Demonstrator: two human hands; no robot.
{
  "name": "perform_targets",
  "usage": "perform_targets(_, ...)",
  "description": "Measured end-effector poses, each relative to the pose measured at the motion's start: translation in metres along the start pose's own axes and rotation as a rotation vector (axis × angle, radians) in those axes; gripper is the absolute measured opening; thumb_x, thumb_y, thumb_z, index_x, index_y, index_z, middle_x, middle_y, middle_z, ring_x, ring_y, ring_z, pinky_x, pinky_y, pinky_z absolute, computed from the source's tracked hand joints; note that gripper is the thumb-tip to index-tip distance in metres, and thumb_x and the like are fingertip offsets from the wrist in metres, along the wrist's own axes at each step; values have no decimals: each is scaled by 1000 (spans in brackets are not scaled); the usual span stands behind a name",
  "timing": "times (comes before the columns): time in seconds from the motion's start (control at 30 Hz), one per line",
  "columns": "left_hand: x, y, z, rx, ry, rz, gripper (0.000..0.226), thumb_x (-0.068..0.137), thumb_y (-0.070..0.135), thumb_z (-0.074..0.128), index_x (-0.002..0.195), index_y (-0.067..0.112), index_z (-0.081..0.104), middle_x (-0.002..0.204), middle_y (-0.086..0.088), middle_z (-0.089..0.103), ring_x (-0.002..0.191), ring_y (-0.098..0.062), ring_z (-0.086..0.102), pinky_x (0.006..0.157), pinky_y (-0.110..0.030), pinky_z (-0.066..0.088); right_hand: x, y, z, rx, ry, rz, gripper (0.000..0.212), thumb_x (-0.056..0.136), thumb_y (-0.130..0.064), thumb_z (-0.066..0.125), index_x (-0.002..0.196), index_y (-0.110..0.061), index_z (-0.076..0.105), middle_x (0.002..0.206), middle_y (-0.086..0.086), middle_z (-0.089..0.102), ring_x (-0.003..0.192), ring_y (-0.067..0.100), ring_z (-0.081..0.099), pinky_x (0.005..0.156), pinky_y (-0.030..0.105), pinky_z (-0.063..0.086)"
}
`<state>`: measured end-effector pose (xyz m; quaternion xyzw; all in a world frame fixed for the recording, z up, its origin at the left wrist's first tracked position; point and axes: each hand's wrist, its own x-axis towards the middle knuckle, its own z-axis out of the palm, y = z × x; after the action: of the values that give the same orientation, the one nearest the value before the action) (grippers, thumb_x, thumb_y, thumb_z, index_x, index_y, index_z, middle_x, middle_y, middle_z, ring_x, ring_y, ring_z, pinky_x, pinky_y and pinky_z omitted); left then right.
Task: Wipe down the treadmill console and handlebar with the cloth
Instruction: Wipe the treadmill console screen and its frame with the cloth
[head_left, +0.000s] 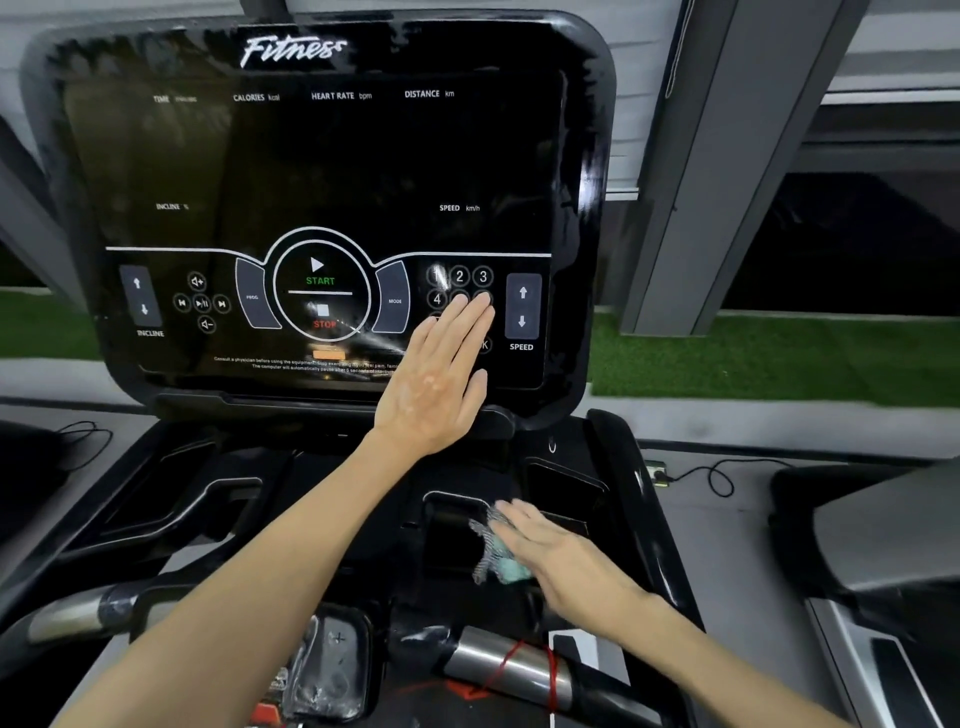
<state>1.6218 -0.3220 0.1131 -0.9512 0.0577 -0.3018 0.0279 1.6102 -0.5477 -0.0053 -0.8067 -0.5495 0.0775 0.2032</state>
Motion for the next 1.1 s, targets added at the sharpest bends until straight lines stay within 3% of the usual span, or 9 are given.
perform_targets(0.17,0,0,-2,-24,-3,3,60,93,18,45,149,2,29,159,-10,26,148,-24,19,120,-38,15,67,-9,3,-91,131,-111,69,76,16,57,141,-2,43,149,17,40,142,33,31,115,37,30)
perform_targets(0.3,0,-1,-1,-27,-6,6,61,93,18,45,150,3,29,159,-9,25,148,-23,18,120,-38,16,90,-11,-4,-81,126,-119,57,87,11,51,142,-2,43,150,16,40,139,32,35,115,33,26)
perform_targets(0.4,-1,-2,-1,-21,-18,4,62,93,18,45,151,5,26,160,-7,23,149,-21,17,120,-38,16,72,-2,0,-61,121,-117,48,93,0,54,140,-5,47,146,13,46,137,30,40,112,36,36)
perform_targets(0.63,-1,-1,1,-7,-15,3,62,94,20,44,151,5,24,160,-7,21,149,-22,15,120,-37,15,42,3,-13,16,116,102,45,101,-12,43,145,-9,40,153,8,36,142,21,32,109,35,40)
perform_targets(0.77,-1,-2,2,-7,-12,6,61,95,21,43,151,3,26,160,-8,23,149,-23,17,120,-39,17,55,-8,-5,-128,205,33,39,93,-9,57,131,-3,51,133,12,51,105,28,53,87,34,53)
perform_targets(0.87,-1,-2,1,-10,-8,9,61,94,20,43,150,3,27,159,-9,24,148,-24,18,120,-40,17,46,-4,0,-31,226,24,41,97,-15,53,136,-6,48,141,11,47,121,28,48,101,31,46)
perform_targets(0.93,-1,-2,1,-16,-6,10,61,94,19,44,150,3,28,159,-9,24,148,-24,18,120,-40,17,26,2,2,109,175,57,43,102,-22,44,144,-10,42,152,5,36,142,20,31,113,26,31)
perform_targets(1.0,-1,-2,2,-17,-1,5,61,94,19,44,150,3,28,159,-9,24,148,-24,18,120,-39,17,0,13,5,172,121,86,47,102,-32,36,146,-14,40,155,-3,27,145,11,21,117,18,16)
perform_targets(1.1,-1,0,3,-14,1,-1,61,94,19,45,150,3,28,159,-9,25,148,-24,18,120,-38,16,-33,33,6,148,102,137,44,103,-27,40,145,-18,40,153,-9,25,145,10,22,118,17,13)
